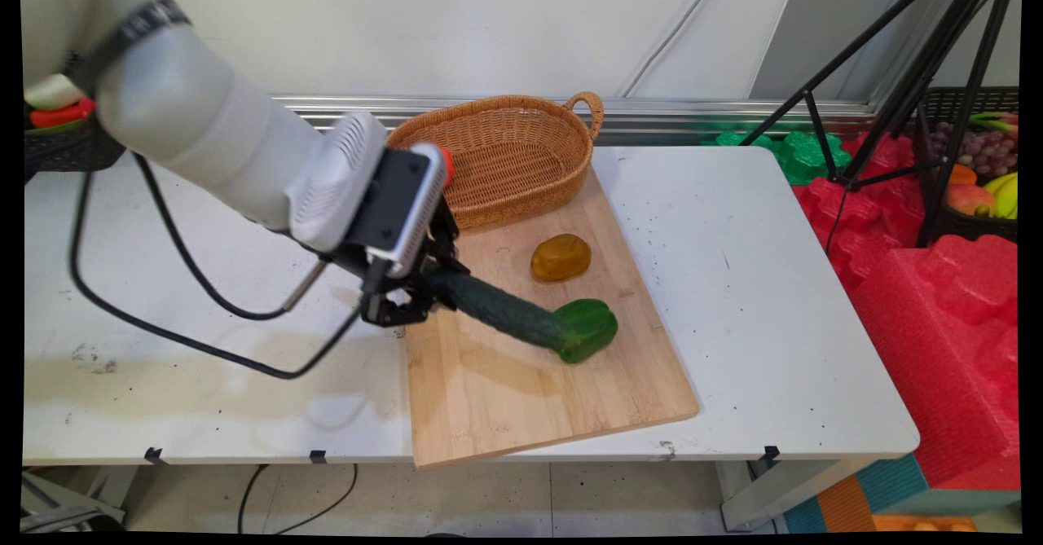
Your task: Place the picked object on the cutting board
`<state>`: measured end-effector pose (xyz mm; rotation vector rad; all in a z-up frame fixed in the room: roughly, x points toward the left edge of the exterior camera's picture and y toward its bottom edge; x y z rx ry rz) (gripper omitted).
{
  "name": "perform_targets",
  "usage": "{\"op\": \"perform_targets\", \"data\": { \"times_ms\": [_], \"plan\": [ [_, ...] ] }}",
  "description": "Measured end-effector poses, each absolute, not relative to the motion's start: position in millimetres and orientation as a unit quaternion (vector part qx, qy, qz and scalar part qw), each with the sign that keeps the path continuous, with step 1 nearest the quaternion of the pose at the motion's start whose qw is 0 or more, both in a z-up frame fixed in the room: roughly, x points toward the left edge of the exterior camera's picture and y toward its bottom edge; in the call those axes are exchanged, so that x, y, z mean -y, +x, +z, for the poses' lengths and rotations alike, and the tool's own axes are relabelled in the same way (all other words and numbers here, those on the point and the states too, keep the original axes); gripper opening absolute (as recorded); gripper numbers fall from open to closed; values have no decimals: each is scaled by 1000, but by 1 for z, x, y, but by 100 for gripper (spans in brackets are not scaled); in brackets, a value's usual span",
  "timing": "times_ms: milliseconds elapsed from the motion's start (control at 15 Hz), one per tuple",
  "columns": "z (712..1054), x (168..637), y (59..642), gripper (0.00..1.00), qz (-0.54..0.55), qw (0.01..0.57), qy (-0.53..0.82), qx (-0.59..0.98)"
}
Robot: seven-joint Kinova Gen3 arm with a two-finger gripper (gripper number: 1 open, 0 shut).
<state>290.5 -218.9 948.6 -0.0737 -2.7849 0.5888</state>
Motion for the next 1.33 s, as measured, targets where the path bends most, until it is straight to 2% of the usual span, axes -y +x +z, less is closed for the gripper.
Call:
{"op": "perform_targets", "data": {
  "times_ms": [800,1333],
  "plan": [
    [857,291,257,0,155,109,-86,978],
    [824,321,252,0,126,107,-103,981]
  ]
}}
